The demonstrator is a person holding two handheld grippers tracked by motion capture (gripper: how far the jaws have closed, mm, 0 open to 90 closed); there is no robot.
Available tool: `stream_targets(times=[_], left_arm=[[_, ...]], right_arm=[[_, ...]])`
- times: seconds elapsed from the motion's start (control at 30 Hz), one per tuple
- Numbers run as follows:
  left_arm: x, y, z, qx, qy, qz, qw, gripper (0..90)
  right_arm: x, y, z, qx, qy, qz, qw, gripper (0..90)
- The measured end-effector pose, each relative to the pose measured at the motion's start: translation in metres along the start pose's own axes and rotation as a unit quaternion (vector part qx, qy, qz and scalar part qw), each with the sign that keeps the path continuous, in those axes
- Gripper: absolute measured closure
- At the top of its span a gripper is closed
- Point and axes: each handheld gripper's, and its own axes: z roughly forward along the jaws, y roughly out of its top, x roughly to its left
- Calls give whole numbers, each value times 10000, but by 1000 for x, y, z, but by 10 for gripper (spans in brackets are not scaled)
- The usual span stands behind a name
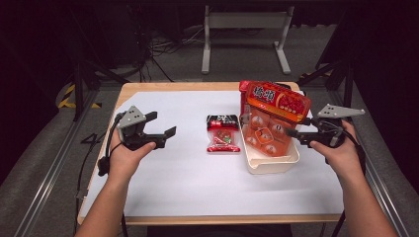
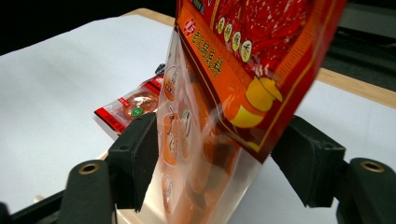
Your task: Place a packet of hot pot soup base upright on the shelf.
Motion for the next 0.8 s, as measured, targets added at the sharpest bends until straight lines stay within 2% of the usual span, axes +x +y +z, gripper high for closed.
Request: stream_targets(times=[0.1, 0.4, 0.5, 0.57, 0.8], left_arm=[[0, 0, 3, 6, 7, 49, 10000, 148], [-3, -2, 16, 33, -27, -44, 10000, 171], [-4, -3, 21, -2, -25, -108, 9999, 176], [-5, -4, 27, 1, -84, -120, 9999, 183], [-10, -10, 51, 190, -309, -129, 9993, 191]], right_arm=[[3, -2, -5, -81, -6, -5, 10000, 309], [21, -15, -30, -314, -106, -18, 9994, 297], [23, -17, -32, -347, -149, -15, 9993, 297], [26, -19, -35, -372, -209, -11, 9991, 298], [31, -20, -36, -443, -152, -11, 9989, 302]])
